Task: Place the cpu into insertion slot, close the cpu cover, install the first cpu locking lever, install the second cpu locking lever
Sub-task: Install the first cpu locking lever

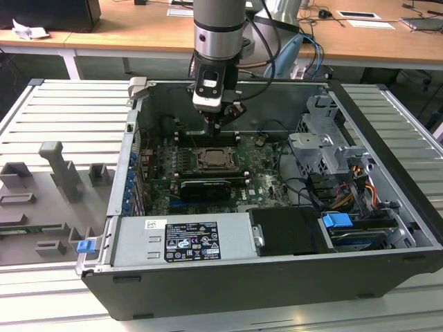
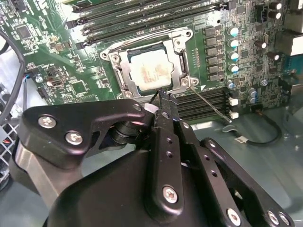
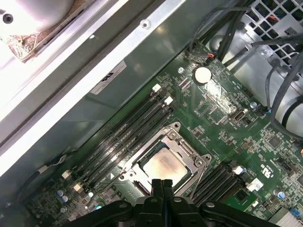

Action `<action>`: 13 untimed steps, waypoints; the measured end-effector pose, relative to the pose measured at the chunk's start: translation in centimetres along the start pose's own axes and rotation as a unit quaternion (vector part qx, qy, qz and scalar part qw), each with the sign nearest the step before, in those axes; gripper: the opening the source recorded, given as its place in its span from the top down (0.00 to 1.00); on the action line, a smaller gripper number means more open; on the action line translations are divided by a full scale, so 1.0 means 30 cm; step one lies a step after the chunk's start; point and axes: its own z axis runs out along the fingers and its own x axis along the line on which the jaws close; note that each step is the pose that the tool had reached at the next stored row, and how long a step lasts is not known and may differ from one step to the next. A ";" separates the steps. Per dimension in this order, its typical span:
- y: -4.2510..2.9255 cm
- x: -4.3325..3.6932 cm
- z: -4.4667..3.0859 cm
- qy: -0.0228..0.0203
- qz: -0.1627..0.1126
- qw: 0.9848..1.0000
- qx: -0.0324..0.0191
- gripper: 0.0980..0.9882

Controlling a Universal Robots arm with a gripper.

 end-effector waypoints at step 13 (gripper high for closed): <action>0.000 0.000 0.000 0.003 -0.059 0.998 0.001 0.99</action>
